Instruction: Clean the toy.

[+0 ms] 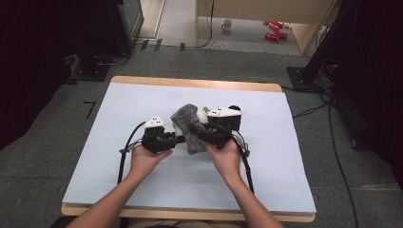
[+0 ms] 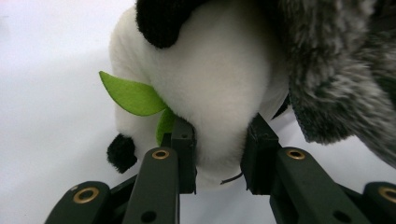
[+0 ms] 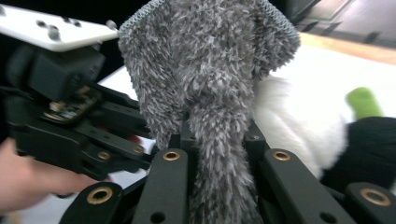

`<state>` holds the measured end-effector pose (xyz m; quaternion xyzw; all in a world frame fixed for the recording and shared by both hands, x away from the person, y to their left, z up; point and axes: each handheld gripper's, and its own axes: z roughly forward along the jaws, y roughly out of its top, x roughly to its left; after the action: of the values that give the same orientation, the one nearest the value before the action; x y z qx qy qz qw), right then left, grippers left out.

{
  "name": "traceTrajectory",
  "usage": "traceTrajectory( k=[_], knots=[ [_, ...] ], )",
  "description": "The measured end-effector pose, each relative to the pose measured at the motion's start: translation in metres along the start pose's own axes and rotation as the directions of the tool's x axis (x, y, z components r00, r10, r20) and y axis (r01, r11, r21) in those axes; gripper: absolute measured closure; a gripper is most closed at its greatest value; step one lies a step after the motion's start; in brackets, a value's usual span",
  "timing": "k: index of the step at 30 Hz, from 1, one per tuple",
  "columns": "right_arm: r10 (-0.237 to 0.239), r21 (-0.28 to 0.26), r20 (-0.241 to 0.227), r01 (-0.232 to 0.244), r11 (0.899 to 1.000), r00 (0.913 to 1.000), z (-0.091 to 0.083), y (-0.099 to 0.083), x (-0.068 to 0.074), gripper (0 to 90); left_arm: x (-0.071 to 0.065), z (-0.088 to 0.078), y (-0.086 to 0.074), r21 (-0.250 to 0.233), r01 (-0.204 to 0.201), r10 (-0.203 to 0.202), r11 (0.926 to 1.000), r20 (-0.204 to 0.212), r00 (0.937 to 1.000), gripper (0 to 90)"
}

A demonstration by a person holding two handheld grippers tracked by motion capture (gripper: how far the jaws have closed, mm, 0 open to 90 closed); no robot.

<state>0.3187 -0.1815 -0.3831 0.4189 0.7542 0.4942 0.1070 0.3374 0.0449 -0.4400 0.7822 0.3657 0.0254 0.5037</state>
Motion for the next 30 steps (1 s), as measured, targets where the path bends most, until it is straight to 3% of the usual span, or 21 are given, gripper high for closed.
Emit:
traceTrajectory(
  k=[4,7,10,14,20,21,26,30],
  knots=[
    [-0.017,0.016,0.061,0.016,1.000,0.9980,-0.004,-0.001,-0.009,76.9,0.006,0.000,-0.001,0.021,0.007,-0.006,0.9998,-0.013,0.9999,70.8],
    [0.035,0.033,0.101,-0.038,0.999,0.9943,-0.012,-0.006,-0.026,78.1,0.010,0.000,-0.002,0.027,-0.008,0.008,0.9996,-0.002,1.0000,70.6],
    [0.085,0.028,0.086,-0.088,0.996,0.9926,-0.021,-0.008,-0.038,79.2,0.006,0.001,-0.001,0.024,-0.028,0.028,0.9993,-0.004,0.9996,70.6],
    [0.059,0.021,0.140,-0.063,0.998,0.9884,-0.032,-0.004,-0.043,79.3,0.010,0.000,-0.001,0.030,-0.020,0.020,0.9994,-0.002,0.9998,70.5],
    [0.071,0.008,0.166,-0.073,0.997,0.9835,-0.043,-0.003,-0.053,79.2,0.015,0.001,-0.002,0.029,-0.005,0.005,0.9996,0.008,1.0000,70.4],
    [0.076,-0.003,0.188,-0.077,0.997,0.9792,-0.049,-0.003,-0.057,79.3,0.019,0.002,-0.003,0.033,0.005,-0.006,0.9994,0.006,1.0000,70.4],
    [0.142,-0.029,0.200,-0.139,0.990,0.9694,-0.063,-0.006,-0.074,79.5,0.021,0.002,-0.003,0.032,0.013,-0.014,0.9994,0.009,0.9999,70.3],
    [0.162,-0.042,0.227,-0.157,0.987,0.9602,-0.069,-0.009,-0.085,79.6,0.026,0.003,-0.004,0.033,0.024,-0.025,0.9992,0.011,0.9996,70.1]
  ],
)
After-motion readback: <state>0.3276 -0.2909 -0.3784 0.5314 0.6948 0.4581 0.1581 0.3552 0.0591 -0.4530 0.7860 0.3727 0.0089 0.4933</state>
